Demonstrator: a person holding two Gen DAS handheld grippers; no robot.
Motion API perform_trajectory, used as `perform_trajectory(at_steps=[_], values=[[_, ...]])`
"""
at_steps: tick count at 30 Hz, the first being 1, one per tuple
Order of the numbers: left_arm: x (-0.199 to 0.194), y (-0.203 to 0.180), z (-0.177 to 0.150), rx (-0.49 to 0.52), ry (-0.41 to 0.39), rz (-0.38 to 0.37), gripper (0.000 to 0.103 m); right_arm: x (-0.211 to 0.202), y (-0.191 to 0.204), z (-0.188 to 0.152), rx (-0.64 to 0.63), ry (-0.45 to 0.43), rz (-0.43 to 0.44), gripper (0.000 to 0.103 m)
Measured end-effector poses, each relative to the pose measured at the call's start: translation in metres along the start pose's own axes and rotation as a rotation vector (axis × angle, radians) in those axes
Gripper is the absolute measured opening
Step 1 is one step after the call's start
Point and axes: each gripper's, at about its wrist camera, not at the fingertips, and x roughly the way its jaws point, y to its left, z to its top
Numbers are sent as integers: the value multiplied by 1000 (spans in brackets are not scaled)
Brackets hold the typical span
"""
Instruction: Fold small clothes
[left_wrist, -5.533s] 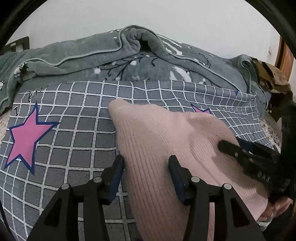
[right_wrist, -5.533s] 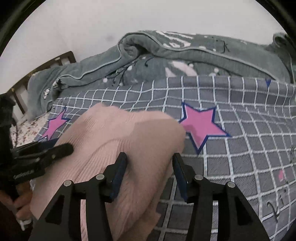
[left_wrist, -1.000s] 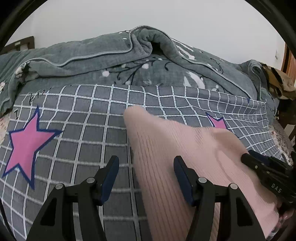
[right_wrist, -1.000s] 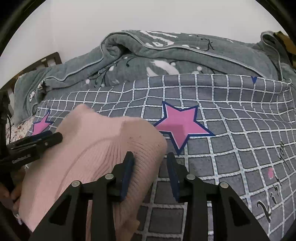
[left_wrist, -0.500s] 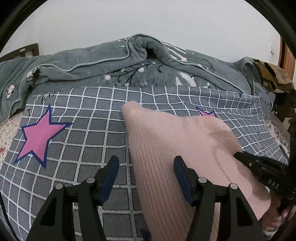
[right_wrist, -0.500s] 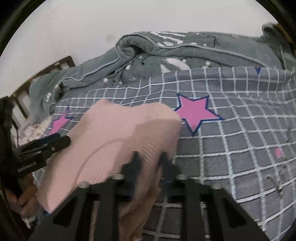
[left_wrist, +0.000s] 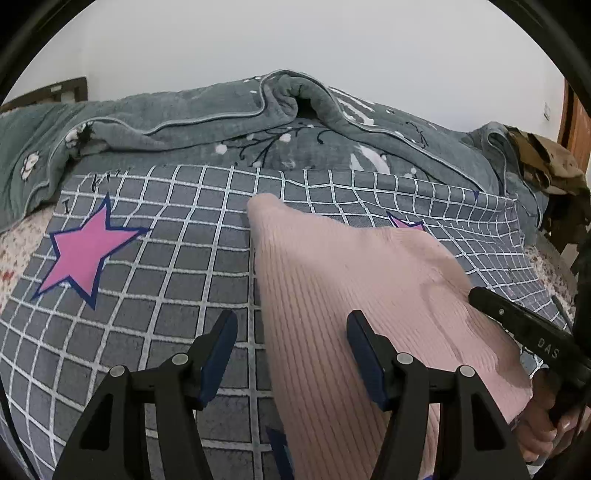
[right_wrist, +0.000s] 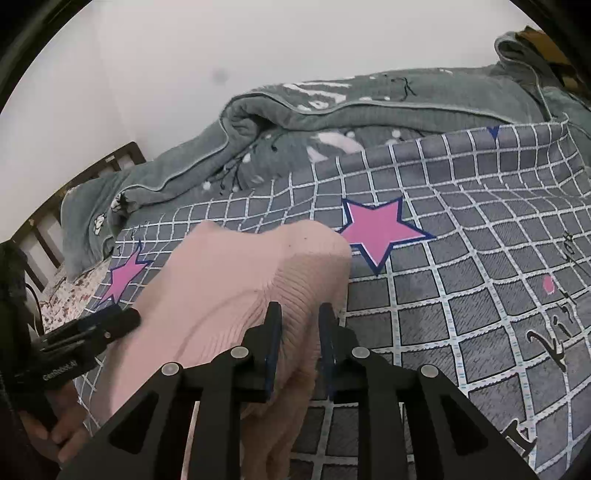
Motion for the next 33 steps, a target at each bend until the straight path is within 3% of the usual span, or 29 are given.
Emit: perform_trajectory(at_steps=[13,23,24,28,30,33], values=[[-10,-3,-13,-12,-10,0,61,-6,17,-10,-113,2,-92,21],[-18,6,-23,-50,-35,-35,63,-12,15,-14,-120,14,-60,21],[-19,7,-23,-55,-37,-38,63,-10,15,-15,-117,19,-57,20],[-26,10,-26,-75,-60,-46,63,-11,8,-16,-81,4,-56,2],[-31,12,-27,-79,-82,-42,63,-20,6,-14,-70,-26,-38,2],[-29,14,-29,-90,-68,-47,63,-14,3,-17,-47,21,-7,4]])
